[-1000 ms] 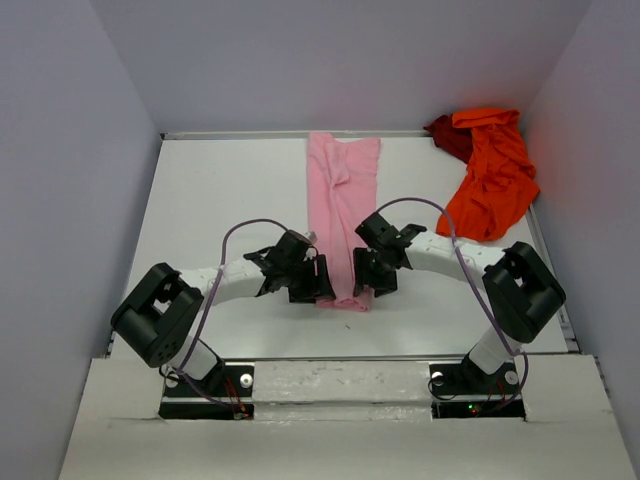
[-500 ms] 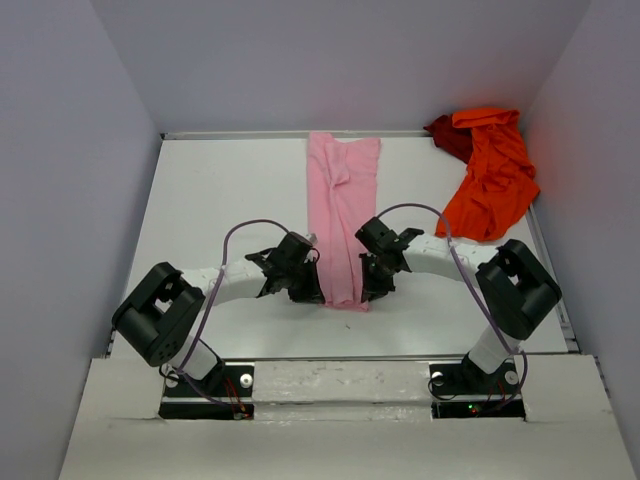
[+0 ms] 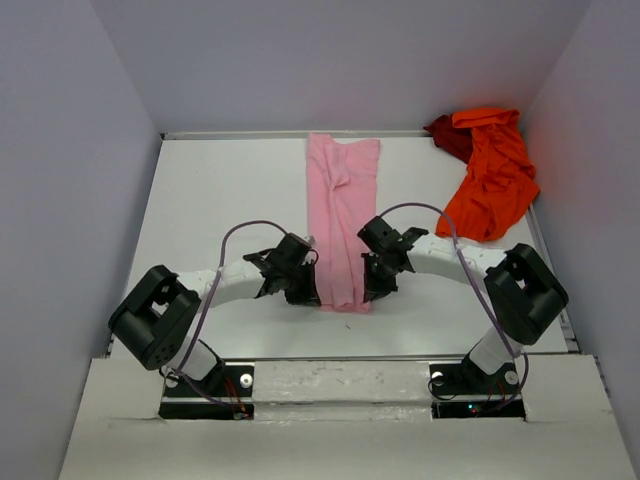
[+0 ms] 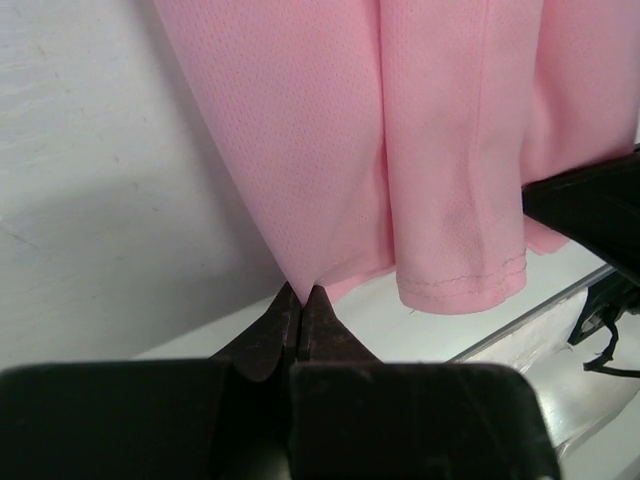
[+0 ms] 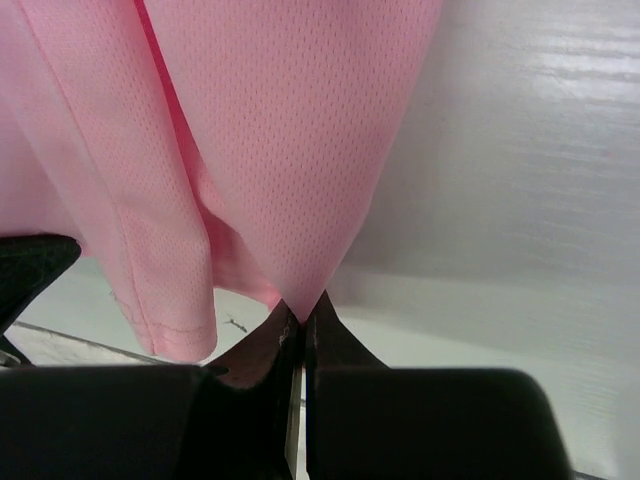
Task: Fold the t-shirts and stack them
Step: Pick up the rectangle-folded T-shirt from the center of the board, then fold the rectangle-folded T-shirt at the center of the board.
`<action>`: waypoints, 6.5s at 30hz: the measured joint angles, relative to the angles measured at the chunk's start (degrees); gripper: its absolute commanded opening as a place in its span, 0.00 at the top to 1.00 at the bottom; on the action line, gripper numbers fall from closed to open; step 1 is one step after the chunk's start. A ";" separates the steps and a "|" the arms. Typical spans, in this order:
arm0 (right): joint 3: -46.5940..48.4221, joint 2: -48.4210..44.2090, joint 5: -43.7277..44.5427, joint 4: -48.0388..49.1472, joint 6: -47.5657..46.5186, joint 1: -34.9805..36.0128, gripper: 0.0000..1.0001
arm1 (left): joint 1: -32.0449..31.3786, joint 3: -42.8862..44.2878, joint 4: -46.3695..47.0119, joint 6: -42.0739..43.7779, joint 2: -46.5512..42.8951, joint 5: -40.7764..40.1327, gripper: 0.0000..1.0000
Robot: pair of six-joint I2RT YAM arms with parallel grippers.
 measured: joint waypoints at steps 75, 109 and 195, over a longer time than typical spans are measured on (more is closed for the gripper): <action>40.00 15.76 28.89 -15.61 -3.96 -5.70 1.00 | 13.29 37.29 -16.28 12.28 12.72 -11.37 1.00; 43.69 22.03 28.55 -5.42 -14.03 -11.85 0.39 | 13.81 37.31 -17.18 10.32 3.41 -21.40 0.38; 62.49 41.29 13.55 -6.54 -15.13 -14.45 0.44 | 7.52 17.20 18.67 2.34 20.00 -7.45 0.41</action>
